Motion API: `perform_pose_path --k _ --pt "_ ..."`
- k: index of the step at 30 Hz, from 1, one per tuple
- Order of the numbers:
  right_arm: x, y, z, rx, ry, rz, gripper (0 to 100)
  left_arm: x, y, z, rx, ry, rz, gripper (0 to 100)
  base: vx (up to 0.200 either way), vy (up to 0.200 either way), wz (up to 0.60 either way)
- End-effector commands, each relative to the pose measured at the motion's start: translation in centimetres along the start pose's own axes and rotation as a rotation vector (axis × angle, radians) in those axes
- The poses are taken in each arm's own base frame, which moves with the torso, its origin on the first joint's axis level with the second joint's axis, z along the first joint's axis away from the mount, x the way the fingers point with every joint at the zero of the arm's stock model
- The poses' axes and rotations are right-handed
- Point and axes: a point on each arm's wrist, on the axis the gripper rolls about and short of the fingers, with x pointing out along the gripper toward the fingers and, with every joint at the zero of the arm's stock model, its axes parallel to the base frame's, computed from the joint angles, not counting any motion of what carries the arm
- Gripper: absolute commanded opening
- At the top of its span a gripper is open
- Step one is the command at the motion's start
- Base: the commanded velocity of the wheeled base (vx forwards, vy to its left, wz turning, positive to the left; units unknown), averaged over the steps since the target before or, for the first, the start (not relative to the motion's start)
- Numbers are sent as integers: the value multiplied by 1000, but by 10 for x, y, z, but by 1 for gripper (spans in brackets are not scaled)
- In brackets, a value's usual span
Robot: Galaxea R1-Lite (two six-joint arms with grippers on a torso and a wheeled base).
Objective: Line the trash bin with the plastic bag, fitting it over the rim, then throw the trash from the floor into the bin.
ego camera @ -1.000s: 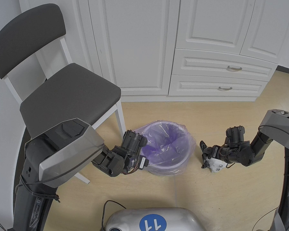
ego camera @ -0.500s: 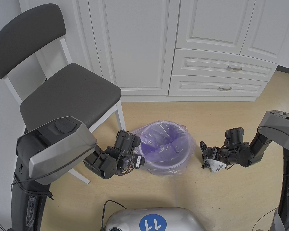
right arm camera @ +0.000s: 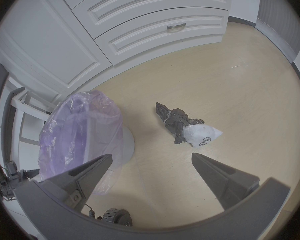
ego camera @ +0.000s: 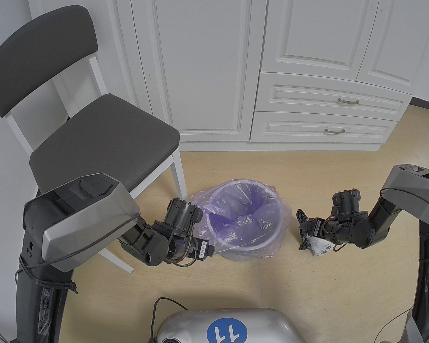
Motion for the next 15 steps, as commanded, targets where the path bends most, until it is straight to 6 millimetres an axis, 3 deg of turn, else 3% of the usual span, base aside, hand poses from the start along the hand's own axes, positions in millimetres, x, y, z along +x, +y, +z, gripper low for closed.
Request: perform_pose_path --k 1,7,15 --pt "-3 4 1 -5 -3 11 100 20 17 3 -22 52 1 100 0 0 0" --pt "-21 31 10 -36 -42 74 100 48 36 12 -52 112 -4 100 0 0 0" --pt "-27 69 15 -78 -89 154 100 63 37 23 -25 106 -45 100 0 0 0"
